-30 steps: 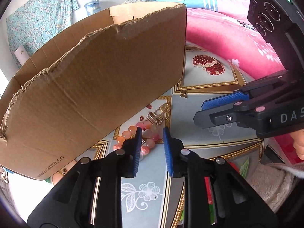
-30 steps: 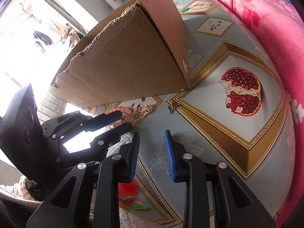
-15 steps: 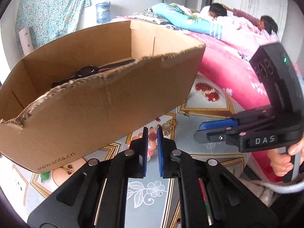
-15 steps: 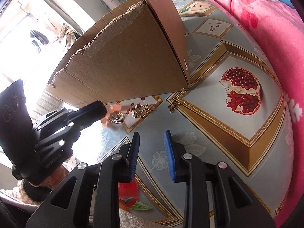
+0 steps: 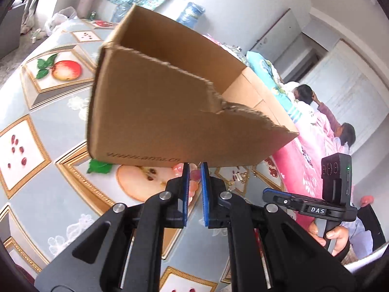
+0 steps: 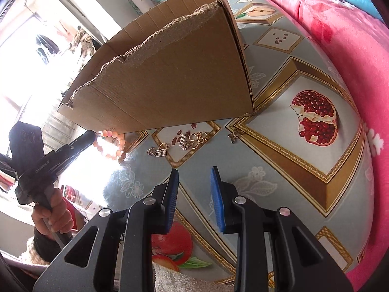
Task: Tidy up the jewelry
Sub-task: 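Withdraw both tools from the box toward the jewelry on the table, then move the right tool toward the small gold rings on the table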
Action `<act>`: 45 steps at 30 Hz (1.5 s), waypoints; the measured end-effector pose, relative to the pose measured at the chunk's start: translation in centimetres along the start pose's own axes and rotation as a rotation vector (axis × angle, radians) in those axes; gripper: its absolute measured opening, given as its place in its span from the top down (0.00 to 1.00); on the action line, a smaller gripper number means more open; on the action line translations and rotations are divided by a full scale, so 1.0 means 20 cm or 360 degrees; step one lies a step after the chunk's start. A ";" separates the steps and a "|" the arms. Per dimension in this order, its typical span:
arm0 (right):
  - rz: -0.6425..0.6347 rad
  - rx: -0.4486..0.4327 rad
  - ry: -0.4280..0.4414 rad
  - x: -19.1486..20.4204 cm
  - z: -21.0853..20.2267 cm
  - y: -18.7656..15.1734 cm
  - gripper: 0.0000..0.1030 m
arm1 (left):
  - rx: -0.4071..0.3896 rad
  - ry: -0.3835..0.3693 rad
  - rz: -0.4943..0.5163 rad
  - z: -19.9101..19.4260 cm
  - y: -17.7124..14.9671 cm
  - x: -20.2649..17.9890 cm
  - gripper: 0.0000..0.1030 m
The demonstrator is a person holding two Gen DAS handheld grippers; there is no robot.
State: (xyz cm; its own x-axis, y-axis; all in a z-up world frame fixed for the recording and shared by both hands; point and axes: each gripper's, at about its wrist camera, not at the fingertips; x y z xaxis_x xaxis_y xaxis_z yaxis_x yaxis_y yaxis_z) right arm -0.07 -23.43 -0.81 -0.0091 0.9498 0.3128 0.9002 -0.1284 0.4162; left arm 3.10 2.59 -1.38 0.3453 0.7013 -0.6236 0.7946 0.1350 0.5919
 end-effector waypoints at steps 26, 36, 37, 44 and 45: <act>0.0051 -0.0016 -0.0046 -0.03 0.01 -0.04 0.74 | 0.0300 0.0311 0.0649 0.30 -0.20 -0.38 0.74; 0.0066 -0.0015 0.0020 -0.06 0.05 -0.04 0.74 | 0.0362 0.0227 0.0776 0.43 -0.17 -0.46 0.74; 0.0063 -0.0018 0.0029 -0.06 0.06 -0.04 0.74 | 0.0364 0.0213 0.0791 0.44 -0.17 -0.47 0.74; 0.0053 -0.0034 0.0119 -0.10 0.06 -0.03 0.74 | 0.0419 0.0200 0.0844 0.50 -0.18 -0.50 0.84; 0.0049 -0.0037 0.0129 -0.10 0.06 -0.03 0.74 | 0.0420 0.0215 0.0859 0.50 -0.18 -0.50 0.85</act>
State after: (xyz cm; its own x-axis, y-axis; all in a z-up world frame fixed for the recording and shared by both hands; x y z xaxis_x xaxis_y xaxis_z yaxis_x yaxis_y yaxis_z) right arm -0.09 -24.88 -2.81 -0.0175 0.9192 0.3933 0.8902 -0.1648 0.4246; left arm 1.83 -11.92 -2.32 0.6806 0.7073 -0.1909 0.6283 -0.4295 0.6487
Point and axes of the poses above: each gripper's, at about its wrist camera, not at the fingertips, and z roughly the way its jaws point, x to its left, y to its top, and after that the axes turned 8 degrees about -y, right-handed
